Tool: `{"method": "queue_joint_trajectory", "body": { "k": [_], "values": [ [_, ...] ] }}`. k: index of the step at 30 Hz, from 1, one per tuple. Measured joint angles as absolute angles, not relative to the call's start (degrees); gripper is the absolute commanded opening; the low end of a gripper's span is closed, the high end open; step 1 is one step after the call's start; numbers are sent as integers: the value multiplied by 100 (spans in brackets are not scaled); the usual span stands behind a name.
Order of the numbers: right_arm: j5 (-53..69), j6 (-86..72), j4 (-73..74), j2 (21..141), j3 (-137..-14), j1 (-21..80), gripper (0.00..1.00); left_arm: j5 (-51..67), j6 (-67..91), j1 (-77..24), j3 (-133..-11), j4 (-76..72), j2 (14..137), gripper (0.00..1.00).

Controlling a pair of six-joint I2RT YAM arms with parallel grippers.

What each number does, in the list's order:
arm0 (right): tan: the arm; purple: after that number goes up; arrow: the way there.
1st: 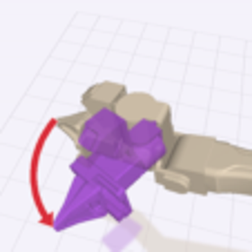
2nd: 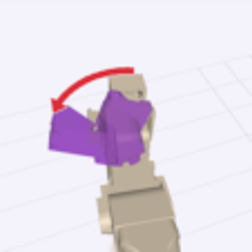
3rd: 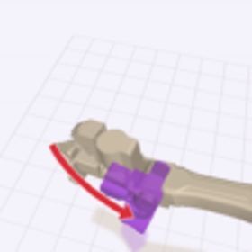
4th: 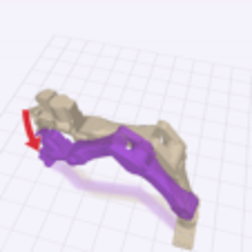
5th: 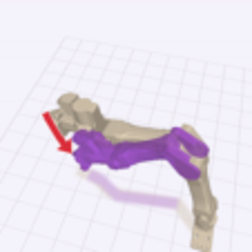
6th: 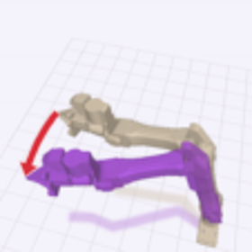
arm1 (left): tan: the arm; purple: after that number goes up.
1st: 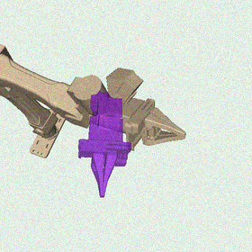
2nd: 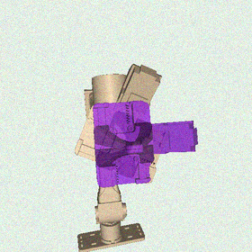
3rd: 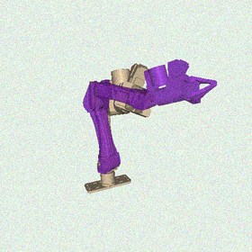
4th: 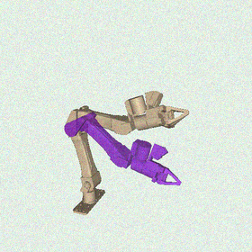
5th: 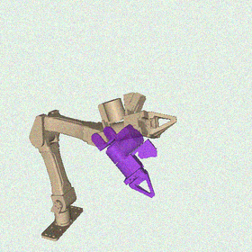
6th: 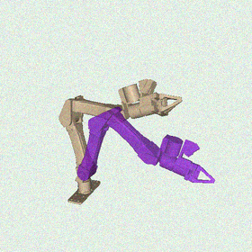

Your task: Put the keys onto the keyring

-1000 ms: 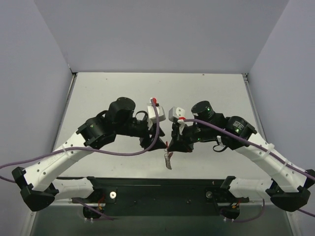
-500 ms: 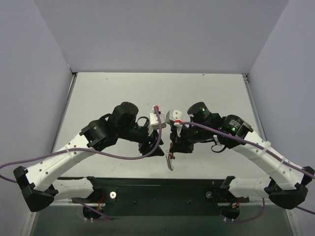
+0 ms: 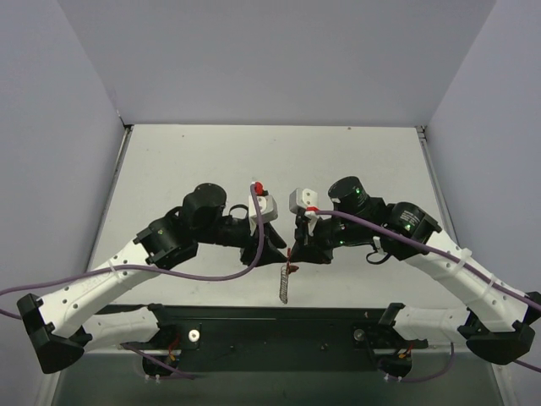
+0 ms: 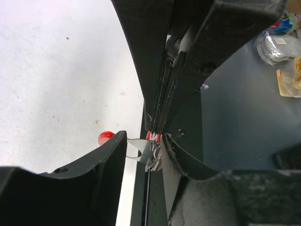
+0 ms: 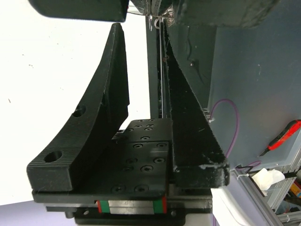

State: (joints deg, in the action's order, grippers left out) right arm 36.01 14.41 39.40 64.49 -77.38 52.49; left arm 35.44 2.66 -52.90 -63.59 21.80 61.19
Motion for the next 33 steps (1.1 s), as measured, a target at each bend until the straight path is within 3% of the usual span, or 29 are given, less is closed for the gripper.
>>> {"method": "queue_joint_trajectory", "body": {
  "k": [1,7,17,25,29,31,33],
  "values": [
    [3610,1437,3929,6447,-7730,5249,0,3544,287,-5290,-6355,2143,6128,37],
    [3618,1385,3918,6394,-7649,5221,0,3616,327,-5315,-6357,2027,6287,35],
    [3603,1352,3924,6353,-7542,5207,0,3647,242,-5328,-6379,2088,6386,47],
    [3632,1347,3927,6326,-7540,5181,0,3647,224,-5325,-6379,2084,6386,47],
    [3629,1339,3918,6324,-7540,5168,0,3671,187,-5325,-6379,2167,6386,54],
    [3629,1337,3850,6324,-7540,5148,0,3684,169,-5332,-6379,2228,6386,54],
    [3629,1334,3780,6324,-7540,5135,0,3695,169,-5343,-6379,2252,6381,46]
  ]
}}
